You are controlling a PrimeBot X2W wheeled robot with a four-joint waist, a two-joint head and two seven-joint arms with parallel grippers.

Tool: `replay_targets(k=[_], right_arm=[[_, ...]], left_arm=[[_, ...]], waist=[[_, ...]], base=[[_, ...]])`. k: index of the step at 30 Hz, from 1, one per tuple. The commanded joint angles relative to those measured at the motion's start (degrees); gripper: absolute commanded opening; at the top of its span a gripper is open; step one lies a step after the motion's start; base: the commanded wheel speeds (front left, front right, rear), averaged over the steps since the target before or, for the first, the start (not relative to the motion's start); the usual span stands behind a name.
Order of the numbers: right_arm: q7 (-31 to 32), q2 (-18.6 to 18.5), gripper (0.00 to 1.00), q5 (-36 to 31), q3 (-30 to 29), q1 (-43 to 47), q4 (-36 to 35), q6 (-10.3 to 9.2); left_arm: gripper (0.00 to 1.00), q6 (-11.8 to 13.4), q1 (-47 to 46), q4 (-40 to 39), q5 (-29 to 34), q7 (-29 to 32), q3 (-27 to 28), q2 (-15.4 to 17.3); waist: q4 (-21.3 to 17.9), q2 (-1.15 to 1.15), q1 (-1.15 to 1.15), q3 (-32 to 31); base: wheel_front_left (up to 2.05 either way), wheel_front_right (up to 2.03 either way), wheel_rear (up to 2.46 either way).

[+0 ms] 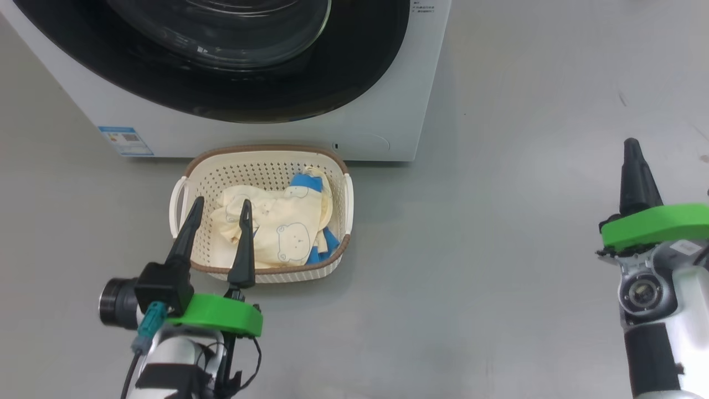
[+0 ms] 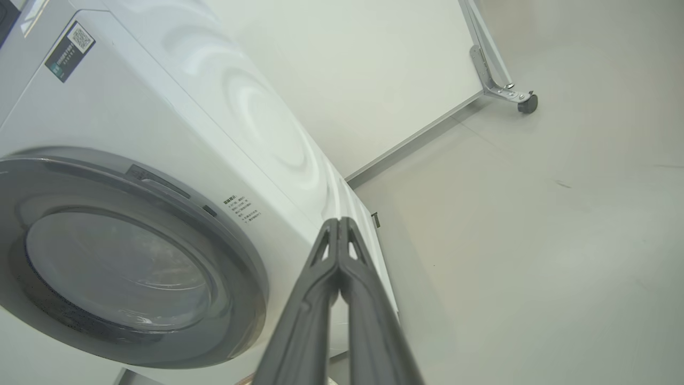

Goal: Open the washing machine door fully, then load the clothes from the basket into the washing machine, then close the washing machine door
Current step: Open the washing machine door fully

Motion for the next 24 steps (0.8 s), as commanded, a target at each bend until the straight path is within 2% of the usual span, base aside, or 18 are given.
replay_targets(k=[1,8,13,18,24], right_arm=[[0.98,-0.56,0.0,5.46,1.13,-3.52,-0.97,-0.16],[7.0,-0.56,0.0,30.6,-0.13,-10.17,3.52,-0.16],[12.53,-0.56,0.0,44.41,-1.77,-15.84,8.07,-0.16],[17.91,-0.56,0.0,54.37,-2.69,-22.34,13.56,-0.16],[23.45,-0.57,0.0,61.46,-1.45,-30.35,19.67,-0.16]], left_arm=[[1.0,-0.13,-2.6,-2.06,0.94,-0.81,1.6,0.53],[1.0,-0.33,-4.56,-2.35,1.42,-0.81,0.85,0.36],[1.0,-0.41,-5.89,-2.52,1.6,-0.81,0.23,0.23],[1.0,-0.43,-7.1,-2.58,1.68,-0.81,-0.52,0.12],[1.0,-0.34,-8.31,-2.71,1.54,-0.81,-1.56,0.02]], waist=[[0.38,0.0,-0.01,0.63],[1.49,0.0,-0.01,3.29],[2.38,0.0,-0.01,5.17],[3.38,0.0,-0.01,6.87],[4.72,0.0,-0.01,8.72]], base=[[0.0,0.0,0.0],[0.0,0.0,0.0],[0.0,0.0,0.0],[0.0,0.0,0.0],[0.0,0.0,0.0]])
